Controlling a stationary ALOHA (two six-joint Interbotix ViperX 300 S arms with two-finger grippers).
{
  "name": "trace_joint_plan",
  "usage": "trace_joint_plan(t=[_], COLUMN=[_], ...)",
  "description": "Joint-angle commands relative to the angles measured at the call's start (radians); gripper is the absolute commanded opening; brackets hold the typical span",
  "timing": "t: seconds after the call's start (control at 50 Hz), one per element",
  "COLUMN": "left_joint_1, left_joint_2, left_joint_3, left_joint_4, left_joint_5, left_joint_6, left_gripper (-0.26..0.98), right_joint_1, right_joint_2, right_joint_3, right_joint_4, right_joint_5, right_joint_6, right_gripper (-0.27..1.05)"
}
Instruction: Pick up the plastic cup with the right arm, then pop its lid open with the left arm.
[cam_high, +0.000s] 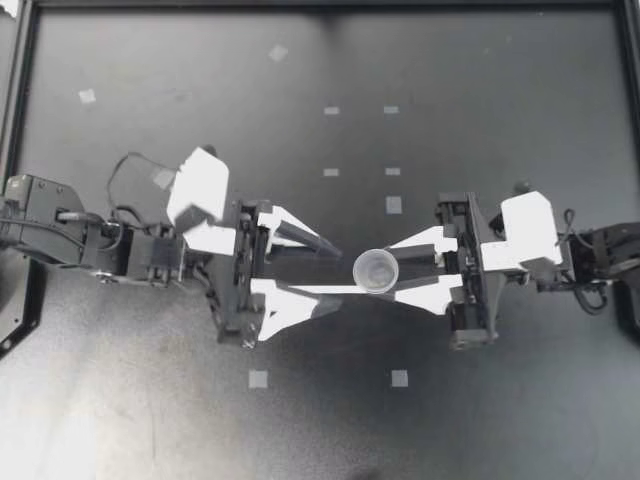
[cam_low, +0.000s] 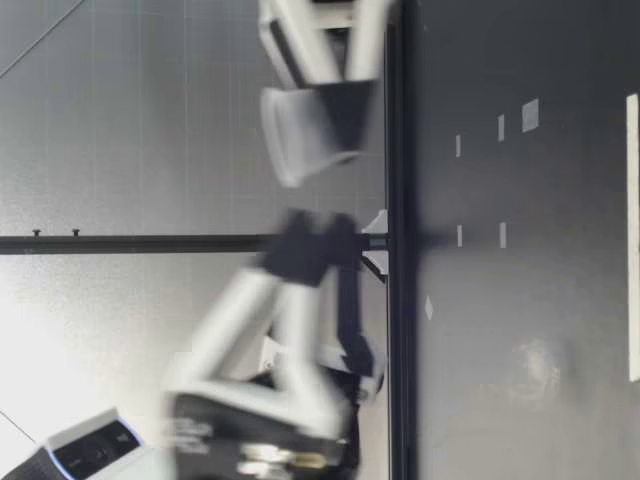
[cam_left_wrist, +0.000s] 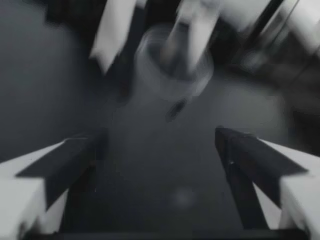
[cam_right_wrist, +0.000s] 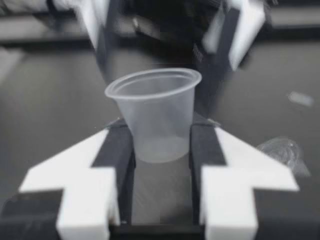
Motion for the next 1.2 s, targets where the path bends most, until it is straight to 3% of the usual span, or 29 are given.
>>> trace_joint_plan(t=[0.0, 0.24, 1.18], left_joint_1=[0.002, 0.002, 0.002], left_joint_2=[-0.012, -0.006, 0.006], left_joint_3=[-0.026, -0.026, -0.031], left_joint_4=[-0.008, -0.017, -0.02], left_joint_5=[0.069, 0.083, 0.114], left_joint_6=[0.107, 0.229, 0.29], left_gripper=[0.78, 0.78, 0.78], right_joint_1=[-0.003, -0.003, -0.003], right_joint_2=[-0.057, -0.081, -0.048], right_joint_3=[-0.014, 0.015, 0.018], right_joint_4=[-0.018, -0.037, -0.044], right_joint_5=[-0.017, -0.055, -0.038], right_joint_6=[0.026, 0.089, 0.135], right_gripper=[0.19, 0.19, 0.2])
